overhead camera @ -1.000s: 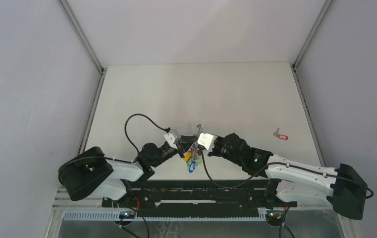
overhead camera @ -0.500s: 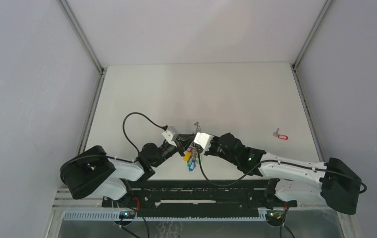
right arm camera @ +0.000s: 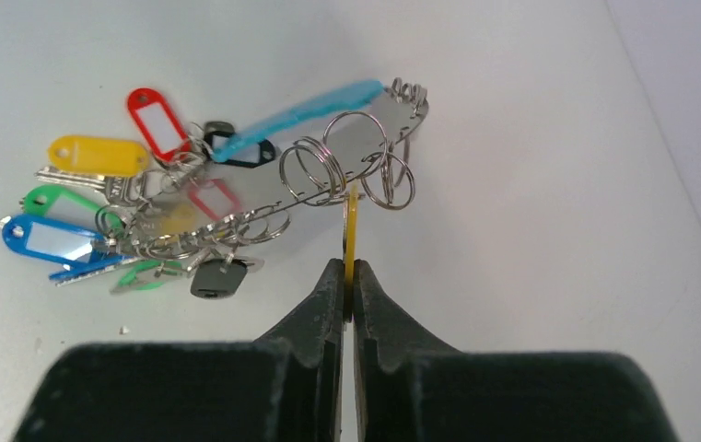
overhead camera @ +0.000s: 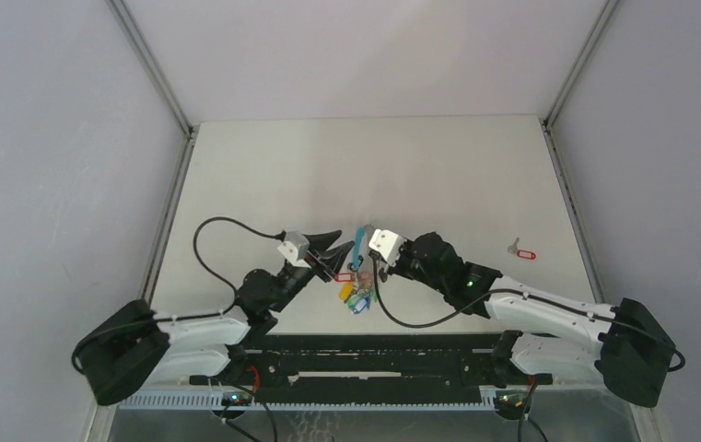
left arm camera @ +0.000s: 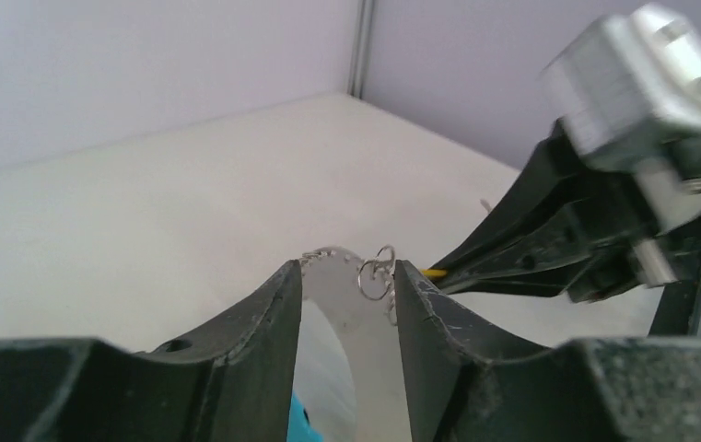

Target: Put the keys on the keyring

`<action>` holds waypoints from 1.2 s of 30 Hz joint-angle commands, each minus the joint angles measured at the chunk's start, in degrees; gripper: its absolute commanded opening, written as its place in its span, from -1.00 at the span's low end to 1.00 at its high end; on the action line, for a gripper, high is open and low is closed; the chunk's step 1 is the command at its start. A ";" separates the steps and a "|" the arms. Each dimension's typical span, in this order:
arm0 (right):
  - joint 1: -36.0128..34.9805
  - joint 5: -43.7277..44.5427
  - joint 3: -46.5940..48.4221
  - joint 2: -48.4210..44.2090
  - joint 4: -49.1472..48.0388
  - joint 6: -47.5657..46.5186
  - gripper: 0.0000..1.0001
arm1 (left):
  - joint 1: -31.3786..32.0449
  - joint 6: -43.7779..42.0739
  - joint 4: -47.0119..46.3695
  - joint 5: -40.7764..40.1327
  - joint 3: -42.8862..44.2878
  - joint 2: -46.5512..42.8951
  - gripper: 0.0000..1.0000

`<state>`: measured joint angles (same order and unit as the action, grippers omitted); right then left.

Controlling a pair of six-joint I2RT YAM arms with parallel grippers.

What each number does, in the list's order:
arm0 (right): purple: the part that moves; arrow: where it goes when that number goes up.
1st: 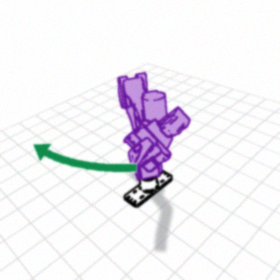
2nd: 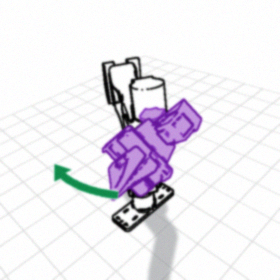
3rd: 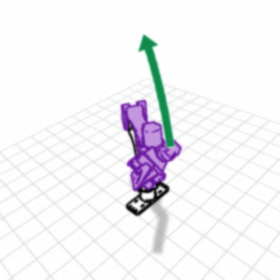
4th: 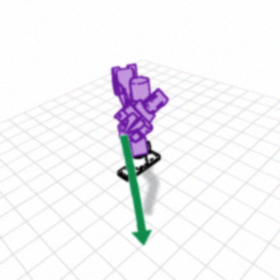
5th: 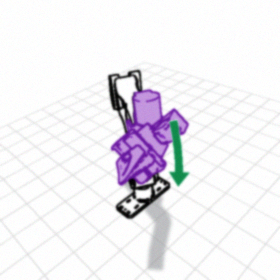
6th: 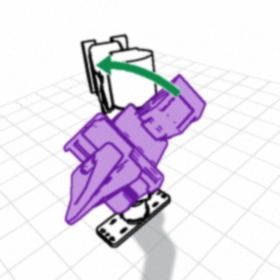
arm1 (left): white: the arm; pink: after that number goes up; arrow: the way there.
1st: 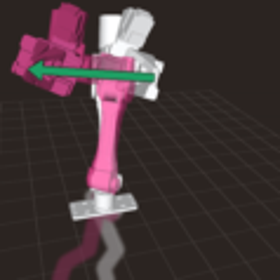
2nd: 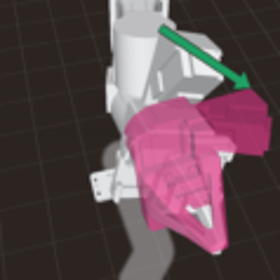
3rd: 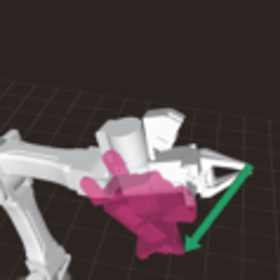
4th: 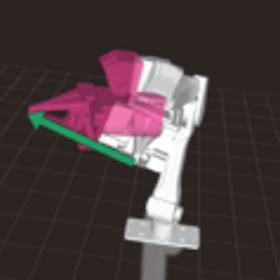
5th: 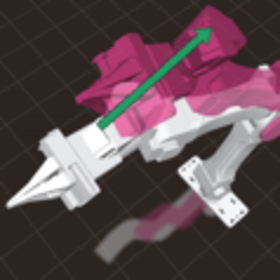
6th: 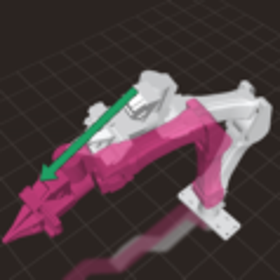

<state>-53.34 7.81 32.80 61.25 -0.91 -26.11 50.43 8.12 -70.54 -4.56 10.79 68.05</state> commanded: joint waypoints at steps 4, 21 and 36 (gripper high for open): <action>4.39 -1.78 4.75 2.42 -0.80 5.30 -1.00 | -0.42 -4.16 15.44 -7.44 -3.45 -18.89 0.06; 23.02 -11.82 14.19 9.41 9.70 26.04 -1.00 | -8.46 3.98 40.33 -18.21 -0.55 -31.80 0.45; 34.36 -13.70 13.92 20.61 7.73 32.25 -0.82 | -10.18 6.50 48.92 -24.49 1.33 -37.69 0.66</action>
<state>-20.88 -5.21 46.44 83.37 9.78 3.07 40.80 13.04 -23.90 -25.96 8.38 31.97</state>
